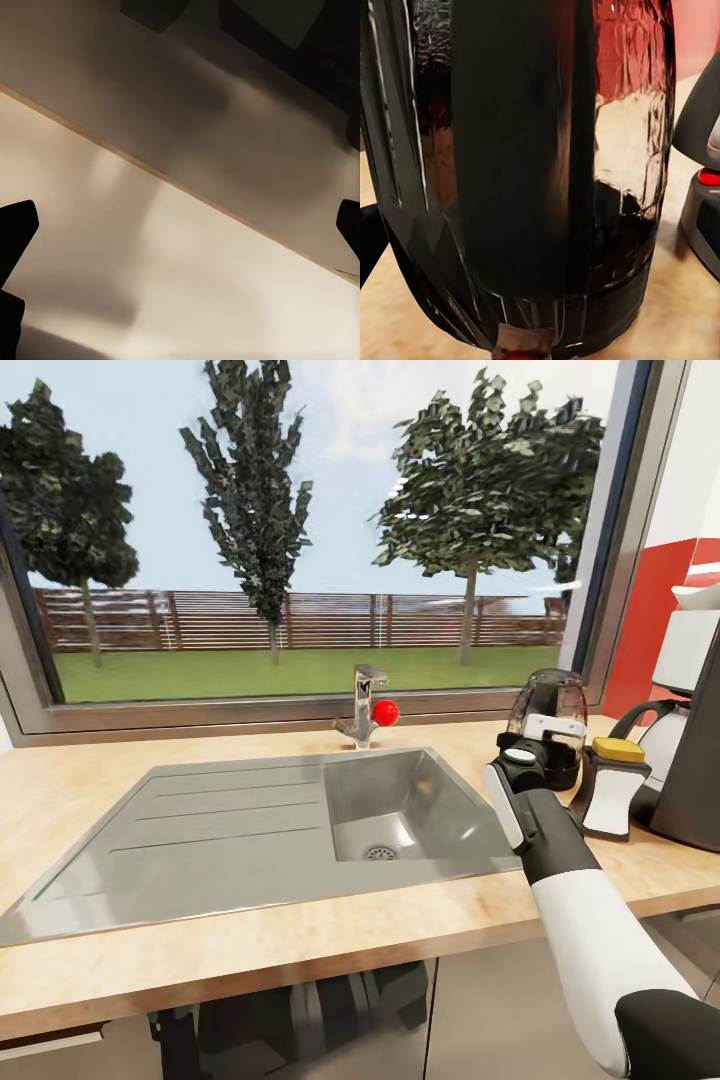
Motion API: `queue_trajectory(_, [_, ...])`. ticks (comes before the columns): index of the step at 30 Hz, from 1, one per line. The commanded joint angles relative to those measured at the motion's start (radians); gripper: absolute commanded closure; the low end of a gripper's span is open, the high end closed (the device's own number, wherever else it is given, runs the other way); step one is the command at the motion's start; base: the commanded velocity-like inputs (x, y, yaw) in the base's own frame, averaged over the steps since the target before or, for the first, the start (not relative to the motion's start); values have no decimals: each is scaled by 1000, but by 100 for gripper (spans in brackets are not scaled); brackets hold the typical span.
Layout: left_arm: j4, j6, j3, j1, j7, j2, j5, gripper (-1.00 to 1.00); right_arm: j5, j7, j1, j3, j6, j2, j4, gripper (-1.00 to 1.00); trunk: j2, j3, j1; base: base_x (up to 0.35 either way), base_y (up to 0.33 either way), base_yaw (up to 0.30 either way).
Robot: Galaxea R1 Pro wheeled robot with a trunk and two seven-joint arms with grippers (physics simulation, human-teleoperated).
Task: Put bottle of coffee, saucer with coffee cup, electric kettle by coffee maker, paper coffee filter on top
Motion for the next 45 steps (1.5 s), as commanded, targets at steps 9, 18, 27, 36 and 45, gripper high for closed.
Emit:
queue_trajectory(9, [2, -3, 8, -1, -5, 0, -5, -100, -7, -7, -1, 3, 5, -1, -1, -100, -1, -1, 0, -4, 0, 0])
queue_trajectory(18, [2, -3, 8, -1, -5, 0, -5, -100, -7, -7, -1, 4, 5, -1, -1, -100, -1, -1, 0, -20, 4, 0])
queue_trajectory(27, [2, -2, 8, -1, -5, 0, -5, -100, -7, -7, -1, 4, 6, -1, -1, -100, -1, -1, 0, -128, 74, 0])
queue_trajectory(36, [2, -2, 8, -1, -5, 0, -5, -100, -7, -7, -1, 4, 6, -1, -1, -100, -1, -1, 0, -21, 12, 0])
queue_trajectory(45, [2, -1, 8, -1, -5, 0, -5, -100, -7, -7, -1, 4, 6, -1, -1, -100, -1, -1, 0, -2, 1, 0])
